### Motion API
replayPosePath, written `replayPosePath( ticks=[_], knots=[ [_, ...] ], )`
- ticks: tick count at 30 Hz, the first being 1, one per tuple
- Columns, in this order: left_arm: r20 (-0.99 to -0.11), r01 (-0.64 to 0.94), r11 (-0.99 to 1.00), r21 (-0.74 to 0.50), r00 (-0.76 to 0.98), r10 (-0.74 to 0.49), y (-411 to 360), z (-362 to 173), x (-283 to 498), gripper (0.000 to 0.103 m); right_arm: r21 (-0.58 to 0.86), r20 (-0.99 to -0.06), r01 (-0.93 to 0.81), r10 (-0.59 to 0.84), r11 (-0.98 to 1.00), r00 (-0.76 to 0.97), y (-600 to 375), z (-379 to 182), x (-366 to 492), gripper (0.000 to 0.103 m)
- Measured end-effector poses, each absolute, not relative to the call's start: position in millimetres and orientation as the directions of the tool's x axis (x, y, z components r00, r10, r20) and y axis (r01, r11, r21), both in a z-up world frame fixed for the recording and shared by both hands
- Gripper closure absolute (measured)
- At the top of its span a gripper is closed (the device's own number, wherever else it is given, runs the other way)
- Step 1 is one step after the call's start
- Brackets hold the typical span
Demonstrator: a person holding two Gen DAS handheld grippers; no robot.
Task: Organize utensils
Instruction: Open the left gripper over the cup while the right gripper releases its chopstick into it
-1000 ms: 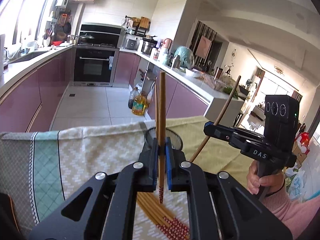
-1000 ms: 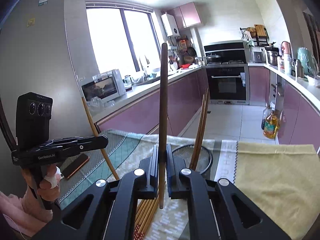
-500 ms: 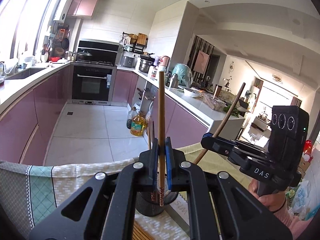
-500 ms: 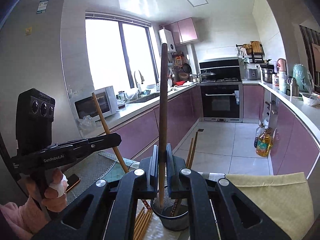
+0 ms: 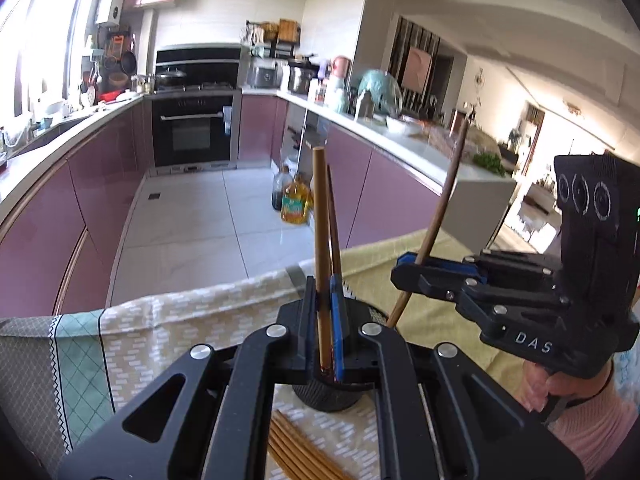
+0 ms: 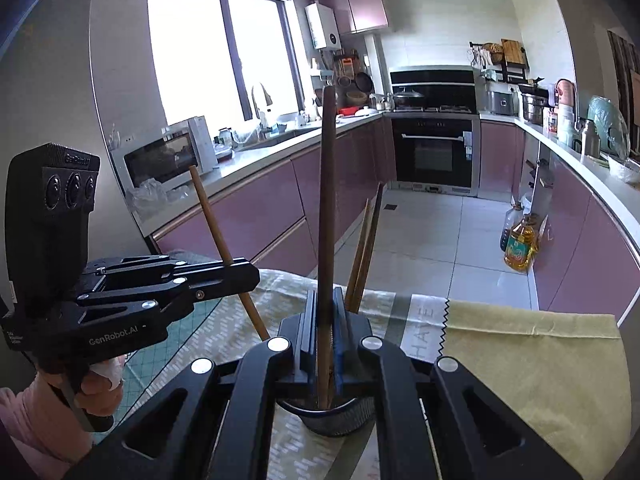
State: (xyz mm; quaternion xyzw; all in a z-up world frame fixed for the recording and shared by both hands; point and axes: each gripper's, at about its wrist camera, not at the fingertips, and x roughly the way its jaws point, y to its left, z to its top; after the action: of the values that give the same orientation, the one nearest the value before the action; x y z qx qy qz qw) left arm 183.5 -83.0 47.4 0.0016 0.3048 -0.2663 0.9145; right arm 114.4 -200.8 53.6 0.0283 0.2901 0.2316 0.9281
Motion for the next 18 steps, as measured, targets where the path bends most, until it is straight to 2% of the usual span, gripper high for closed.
replayPosePath(
  ticks=[7,18],
  knots=[
    [-0.612,0.505,0.850,-0.151,0.627,-0.482,-91.8,33.6,199.2,0.096,0.221,-0.604,-0.396,0.444,0.891,0.662,-195.8,34.4,131.4,0.097],
    [-0.645,0.479,0.863,-0.161,0.611,-0.459,-106.3,19.9,218.7,0.095,0.263,-0.606,-0.353,0.438,0.898,0.664,-201.6,29.1,145.0,0.095]
  ],
)
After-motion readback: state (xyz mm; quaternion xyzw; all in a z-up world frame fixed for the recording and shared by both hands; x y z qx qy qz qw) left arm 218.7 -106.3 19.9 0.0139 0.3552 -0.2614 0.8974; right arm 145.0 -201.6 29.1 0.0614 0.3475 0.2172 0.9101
